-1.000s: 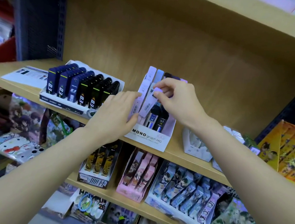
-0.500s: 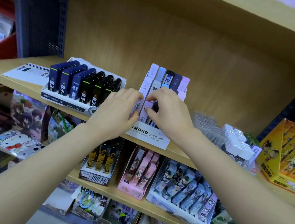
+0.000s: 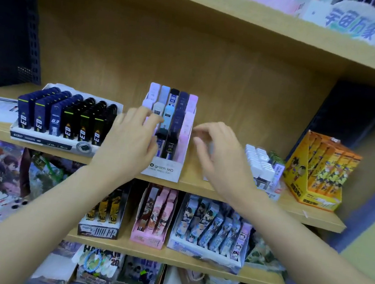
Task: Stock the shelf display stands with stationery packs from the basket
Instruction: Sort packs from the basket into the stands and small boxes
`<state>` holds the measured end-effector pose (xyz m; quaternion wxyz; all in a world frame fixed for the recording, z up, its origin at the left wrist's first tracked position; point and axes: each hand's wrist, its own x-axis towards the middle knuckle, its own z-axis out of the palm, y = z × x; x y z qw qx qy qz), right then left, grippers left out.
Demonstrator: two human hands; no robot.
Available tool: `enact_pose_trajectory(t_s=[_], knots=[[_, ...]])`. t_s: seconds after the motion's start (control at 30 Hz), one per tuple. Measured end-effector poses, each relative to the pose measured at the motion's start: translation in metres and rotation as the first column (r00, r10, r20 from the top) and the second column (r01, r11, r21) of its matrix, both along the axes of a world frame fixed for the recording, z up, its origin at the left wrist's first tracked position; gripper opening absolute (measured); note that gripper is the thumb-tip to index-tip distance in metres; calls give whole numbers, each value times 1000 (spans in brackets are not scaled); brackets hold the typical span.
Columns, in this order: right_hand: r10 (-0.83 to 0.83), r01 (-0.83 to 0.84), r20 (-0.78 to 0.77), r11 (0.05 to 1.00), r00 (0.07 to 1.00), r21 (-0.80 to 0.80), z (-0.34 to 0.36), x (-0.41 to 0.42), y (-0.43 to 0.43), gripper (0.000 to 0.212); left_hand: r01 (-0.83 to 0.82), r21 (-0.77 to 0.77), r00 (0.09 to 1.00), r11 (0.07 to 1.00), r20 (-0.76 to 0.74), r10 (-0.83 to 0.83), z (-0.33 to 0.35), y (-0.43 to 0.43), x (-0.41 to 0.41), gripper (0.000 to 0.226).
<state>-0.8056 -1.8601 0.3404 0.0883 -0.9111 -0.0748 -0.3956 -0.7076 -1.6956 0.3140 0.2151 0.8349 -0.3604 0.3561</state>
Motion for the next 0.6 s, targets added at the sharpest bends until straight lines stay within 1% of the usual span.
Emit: enact_pose_trajectory(t_s=[0.07, 0.13, 0.17, 0.23, 0.3, 0.33, 0.4, 0.47, 0.6], knots=[[-59, 49, 74, 990, 996, 136, 1, -24, -35, 13, 92, 1, 995, 996, 26, -91, 3, -18, -17, 28], [-197, 169, 106, 959, 975, 229, 2, -42, -76, 12, 202, 38, 979, 979, 25, -203, 2, -42, -33, 35], [-273, 244, 88, 937, 958, 248, 2, -49, -96, 15, 242, 69, 969, 968, 28, -245, -1, -56, -39, 36], [-388, 391, -57, 895, 920, 213, 0, -56, -131, 22, 307, 131, 950, 943, 13, -311, -7, -86, -51, 35], [-440, 474, -238, 875, 866, 105, -5, -58, -155, 34, 379, 170, 924, 910, -19, -382, -11, -114, -61, 36], [-446, 484, -299, 873, 844, 63, -8, -59, -163, 39, 408, 193, 912, 892, -49, -407, -12, -127, -67, 37], [-429, 472, -354, 881, 831, 41, -13, -59, -169, 46, 438, 236, 899, 868, -102, -426, -14, -148, -75, 44], [-408, 456, -356, 888, 841, 60, -16, -58, -171, 47, 437, 282, 899, 854, -139, -414, -17, -163, -81, 52], [-379, 404, -344, 915, 859, 2, -16, -52, -177, 46, 401, 312, 916, 861, -149, -373, -21, -179, -82, 56]])
